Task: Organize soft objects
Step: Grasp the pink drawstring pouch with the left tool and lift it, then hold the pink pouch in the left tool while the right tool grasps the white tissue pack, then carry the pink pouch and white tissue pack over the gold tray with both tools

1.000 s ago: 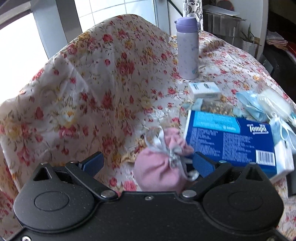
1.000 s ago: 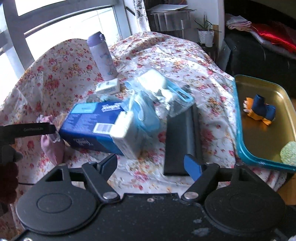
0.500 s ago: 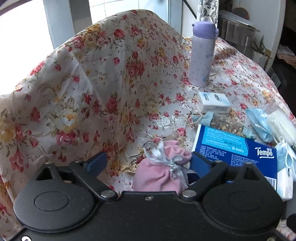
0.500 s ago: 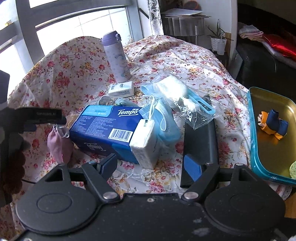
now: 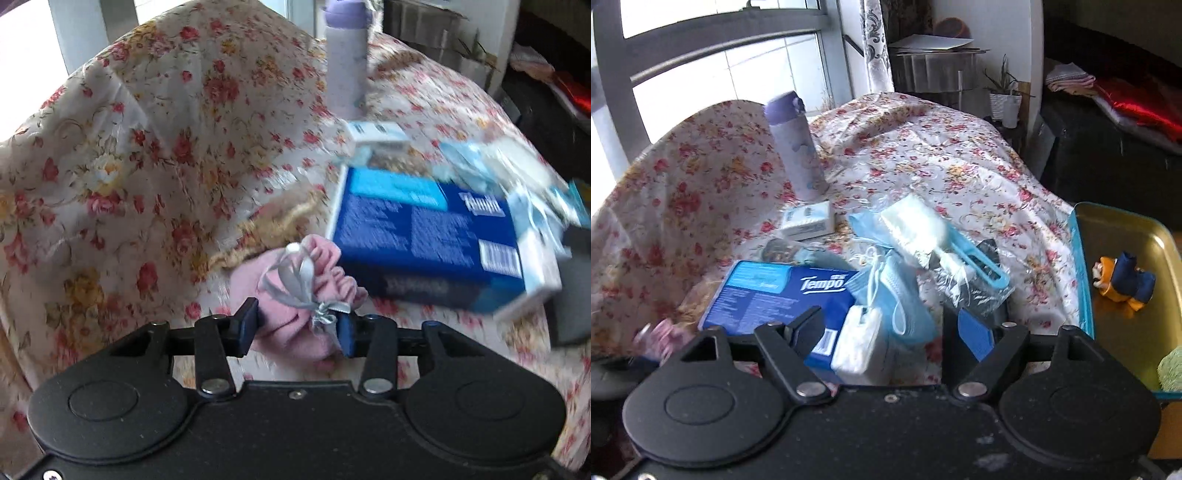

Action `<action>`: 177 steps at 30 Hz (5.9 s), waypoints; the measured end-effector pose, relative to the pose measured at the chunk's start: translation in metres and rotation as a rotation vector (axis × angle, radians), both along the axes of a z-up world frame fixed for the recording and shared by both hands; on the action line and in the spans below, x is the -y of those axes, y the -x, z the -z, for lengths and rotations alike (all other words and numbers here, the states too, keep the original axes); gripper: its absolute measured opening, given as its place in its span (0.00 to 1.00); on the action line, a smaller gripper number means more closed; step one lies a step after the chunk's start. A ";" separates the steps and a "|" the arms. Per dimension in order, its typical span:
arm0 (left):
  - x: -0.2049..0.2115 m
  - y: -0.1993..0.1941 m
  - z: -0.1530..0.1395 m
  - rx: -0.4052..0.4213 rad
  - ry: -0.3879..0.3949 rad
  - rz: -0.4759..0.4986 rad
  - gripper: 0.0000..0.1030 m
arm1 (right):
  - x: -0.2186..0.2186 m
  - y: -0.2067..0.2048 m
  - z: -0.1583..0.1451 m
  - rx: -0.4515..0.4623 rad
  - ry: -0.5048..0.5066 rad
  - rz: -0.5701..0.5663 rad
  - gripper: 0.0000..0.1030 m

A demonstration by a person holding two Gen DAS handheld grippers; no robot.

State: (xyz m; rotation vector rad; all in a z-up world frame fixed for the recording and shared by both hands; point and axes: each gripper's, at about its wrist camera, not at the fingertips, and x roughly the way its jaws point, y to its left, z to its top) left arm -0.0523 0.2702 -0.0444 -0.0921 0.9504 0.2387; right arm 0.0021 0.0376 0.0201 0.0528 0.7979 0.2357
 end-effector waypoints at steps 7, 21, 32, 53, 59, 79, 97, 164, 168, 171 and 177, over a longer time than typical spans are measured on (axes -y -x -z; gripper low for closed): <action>0.037 0.028 0.010 -0.058 -0.057 0.077 0.46 | -0.006 -0.006 0.014 -0.017 0.113 0.017 0.77; 0.038 0.044 0.017 -0.117 0.049 0.044 0.58 | 0.005 0.060 0.025 -0.100 0.216 -0.099 0.76; 0.037 0.047 0.017 -0.112 0.021 -0.006 0.59 | 0.005 0.079 0.016 -0.103 0.079 -0.185 0.76; -0.018 0.021 0.010 -0.046 -0.068 -0.200 0.71 | -0.035 0.079 0.024 -0.130 0.026 -0.391 0.76; -0.023 0.016 0.014 -0.051 -0.047 -0.201 0.75 | -0.031 0.087 0.018 -0.078 0.026 -0.384 0.76; -0.022 0.019 0.028 -0.078 -0.013 -0.185 0.74 | -0.042 0.053 0.031 -0.029 0.265 -0.327 0.69; -0.022 0.016 0.035 -0.079 -0.030 -0.155 0.83 | -0.054 0.024 0.079 -0.221 0.214 -0.275 0.90; 0.168 -0.035 -0.101 0.076 0.099 0.407 0.60 | 0.170 0.094 -0.041 -0.006 -0.042 0.518 0.72; 0.199 -0.045 -0.109 0.108 0.114 0.460 0.60 | 0.194 0.093 -0.036 -0.023 -0.077 0.584 0.72; 0.220 -0.050 -0.111 0.117 0.115 0.503 0.60 | 0.205 0.087 -0.029 -0.043 -0.087 0.619 0.72; 0.263 -0.071 -0.114 0.124 0.136 0.582 0.60 | 0.230 0.063 -0.018 -0.065 -0.137 0.685 0.72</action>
